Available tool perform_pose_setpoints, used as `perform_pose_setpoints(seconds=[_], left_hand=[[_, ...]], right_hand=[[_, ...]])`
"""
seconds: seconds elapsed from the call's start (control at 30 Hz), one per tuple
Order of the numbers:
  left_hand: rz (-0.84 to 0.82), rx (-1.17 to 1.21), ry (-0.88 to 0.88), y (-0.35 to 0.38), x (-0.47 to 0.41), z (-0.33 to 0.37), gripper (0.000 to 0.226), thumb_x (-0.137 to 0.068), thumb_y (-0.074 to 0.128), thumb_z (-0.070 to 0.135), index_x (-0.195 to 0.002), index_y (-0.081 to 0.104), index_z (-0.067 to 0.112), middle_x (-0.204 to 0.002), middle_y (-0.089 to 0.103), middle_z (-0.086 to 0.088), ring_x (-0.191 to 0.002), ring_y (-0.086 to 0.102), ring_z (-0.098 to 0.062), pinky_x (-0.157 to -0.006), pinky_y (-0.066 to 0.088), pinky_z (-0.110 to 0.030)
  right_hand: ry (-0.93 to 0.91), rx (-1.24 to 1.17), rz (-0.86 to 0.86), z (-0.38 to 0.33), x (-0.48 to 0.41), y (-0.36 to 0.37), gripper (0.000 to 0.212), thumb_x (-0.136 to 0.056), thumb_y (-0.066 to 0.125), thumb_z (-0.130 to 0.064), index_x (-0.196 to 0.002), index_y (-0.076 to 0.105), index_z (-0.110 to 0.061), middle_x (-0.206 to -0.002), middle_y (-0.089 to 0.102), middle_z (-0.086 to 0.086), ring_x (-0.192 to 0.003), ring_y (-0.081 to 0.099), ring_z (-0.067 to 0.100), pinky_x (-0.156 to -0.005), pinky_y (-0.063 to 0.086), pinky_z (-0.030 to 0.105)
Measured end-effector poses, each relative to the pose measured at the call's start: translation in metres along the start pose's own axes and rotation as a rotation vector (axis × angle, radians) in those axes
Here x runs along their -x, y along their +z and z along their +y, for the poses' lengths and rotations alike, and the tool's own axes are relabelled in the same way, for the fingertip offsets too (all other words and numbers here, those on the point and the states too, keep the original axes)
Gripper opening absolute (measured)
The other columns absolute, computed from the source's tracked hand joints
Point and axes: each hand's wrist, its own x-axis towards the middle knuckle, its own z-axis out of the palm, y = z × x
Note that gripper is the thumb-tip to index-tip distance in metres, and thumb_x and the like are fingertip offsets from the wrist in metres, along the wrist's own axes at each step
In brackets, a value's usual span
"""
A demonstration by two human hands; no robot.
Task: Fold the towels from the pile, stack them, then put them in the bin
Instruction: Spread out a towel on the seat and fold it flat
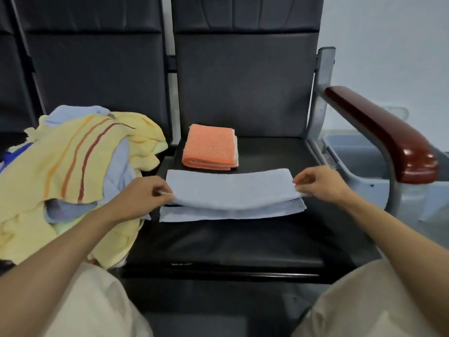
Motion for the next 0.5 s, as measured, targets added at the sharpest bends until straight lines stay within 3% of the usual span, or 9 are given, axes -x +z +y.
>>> perform_pose_setpoints(seconds=[0.13, 0.23, 0.37, 0.43, 0.5], left_hand=[[-0.152, -0.130, 0.021, 0.000, -0.002, -0.003, 0.011, -0.087, 0.069, 0.025, -0.077, 0.066, 0.027, -0.084, 0.063, 0.008, -0.076, 0.059, -0.005, -0.065, 0.041, -0.013], [-0.247, -0.158, -0.020, 0.006, -0.003, -0.001, 0.018, -0.089, 0.066, 0.033, -0.075, 0.068, 0.021, -0.081, 0.062, 0.009, -0.073, 0.058, -0.006, -0.065, 0.042, -0.017], [-0.232, -0.155, -0.045, 0.006, -0.007, 0.004, 0.017, -0.091, 0.064, 0.028, -0.078, 0.071, 0.018, -0.080, 0.065, 0.006, -0.069, 0.062, -0.012, -0.056, 0.050, -0.021], [-0.233, -0.111, -0.069, 0.005, -0.007, 0.006, 0.006, -0.085, 0.069, 0.017, -0.082, 0.071, 0.021, -0.079, 0.066, 0.006, -0.067, 0.062, -0.013, -0.054, 0.054, -0.025], [-0.250, -0.087, -0.097, 0.005, -0.009, 0.006, 0.018, -0.077, 0.072, 0.006, -0.084, 0.071, 0.022, -0.081, 0.066, 0.003, -0.066, 0.059, -0.010, -0.056, 0.053, -0.025]], right_hand=[[0.022, 0.116, -0.091, 0.002, -0.004, -0.002, 0.029, -0.077, 0.076, -0.004, -0.104, 0.070, -0.011, -0.098, 0.070, 0.006, -0.084, 0.064, 0.017, -0.071, 0.049, 0.021], [0.055, 0.219, -0.131, 0.003, -0.007, 0.002, 0.044, -0.073, 0.080, -0.007, -0.114, 0.066, -0.012, -0.103, 0.066, 0.005, -0.092, 0.061, 0.019, -0.078, 0.040, 0.021], [0.120, 0.275, -0.133, 0.002, -0.008, 0.009, 0.043, -0.075, 0.076, -0.008, -0.117, 0.063, -0.012, -0.099, 0.062, 0.002, -0.087, 0.058, 0.018, -0.074, 0.043, 0.023], [0.193, 0.230, -0.149, -0.002, -0.008, 0.008, 0.032, -0.076, 0.074, -0.006, -0.107, 0.064, -0.010, -0.099, 0.065, 0.008, -0.075, 0.062, 0.021, -0.064, 0.052, 0.024], [0.264, 0.174, -0.181, -0.004, -0.008, 0.007, 0.023, -0.077, 0.073, -0.002, -0.097, 0.063, -0.008, -0.097, 0.066, 0.015, -0.064, 0.062, 0.022, -0.058, 0.055, 0.024]])
